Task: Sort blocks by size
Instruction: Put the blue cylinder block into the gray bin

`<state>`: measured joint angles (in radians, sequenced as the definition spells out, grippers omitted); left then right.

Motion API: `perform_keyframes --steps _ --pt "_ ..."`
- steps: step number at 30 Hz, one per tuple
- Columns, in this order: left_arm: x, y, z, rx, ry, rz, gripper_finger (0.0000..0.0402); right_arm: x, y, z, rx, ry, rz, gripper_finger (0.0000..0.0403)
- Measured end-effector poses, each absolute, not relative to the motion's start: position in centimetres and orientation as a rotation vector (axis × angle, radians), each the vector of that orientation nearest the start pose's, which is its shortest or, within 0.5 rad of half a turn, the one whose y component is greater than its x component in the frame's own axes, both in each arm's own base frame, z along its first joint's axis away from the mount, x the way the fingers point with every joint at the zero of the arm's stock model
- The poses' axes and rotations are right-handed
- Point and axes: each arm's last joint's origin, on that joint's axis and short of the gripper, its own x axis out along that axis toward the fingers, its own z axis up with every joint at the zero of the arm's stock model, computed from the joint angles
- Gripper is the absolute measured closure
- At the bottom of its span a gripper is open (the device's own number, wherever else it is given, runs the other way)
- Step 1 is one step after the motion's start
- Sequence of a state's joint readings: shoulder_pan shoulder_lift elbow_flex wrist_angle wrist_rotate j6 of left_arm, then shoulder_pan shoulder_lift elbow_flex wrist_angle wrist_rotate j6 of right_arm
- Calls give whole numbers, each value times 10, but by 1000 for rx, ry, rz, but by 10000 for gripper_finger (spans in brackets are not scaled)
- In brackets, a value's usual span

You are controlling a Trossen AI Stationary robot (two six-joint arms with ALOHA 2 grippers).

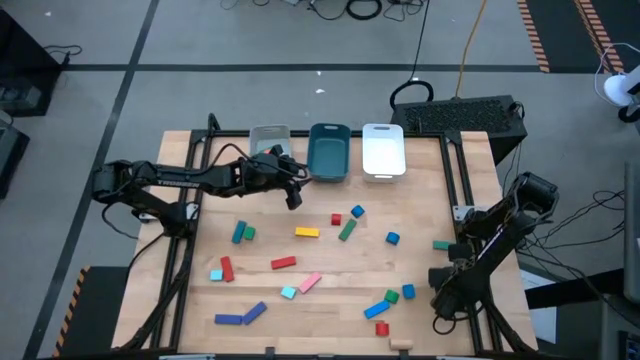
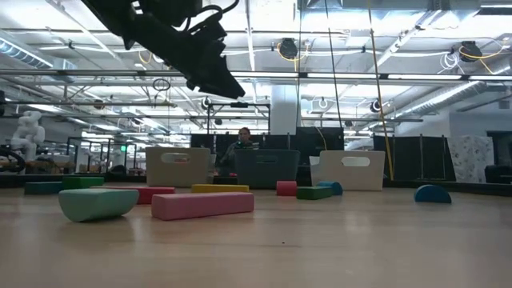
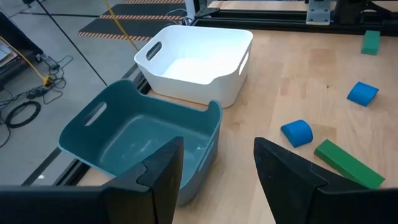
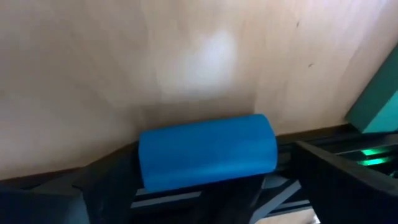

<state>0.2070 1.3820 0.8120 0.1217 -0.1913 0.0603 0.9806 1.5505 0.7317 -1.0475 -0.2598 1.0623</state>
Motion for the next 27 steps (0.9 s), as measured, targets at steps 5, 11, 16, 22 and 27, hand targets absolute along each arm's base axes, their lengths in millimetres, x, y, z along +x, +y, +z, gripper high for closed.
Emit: perform_keyframes --steps 5,11,16,22,27 --pt "289 62 239 59 466 363 203 102 169 132 45 1909 -191 64" --pt "289 58 244 76 433 371 203 110 167 131 96 1890 -221 118" --pt "288 58 249 97 407 395 203 116 165 132 89 1811 -224 129" --pt "287 55 251 108 405 407 203 126 159 140 97 1675 -216 123" --pt "289 45 251 144 413 392 203 140 153 157 157 1408 -204 128"
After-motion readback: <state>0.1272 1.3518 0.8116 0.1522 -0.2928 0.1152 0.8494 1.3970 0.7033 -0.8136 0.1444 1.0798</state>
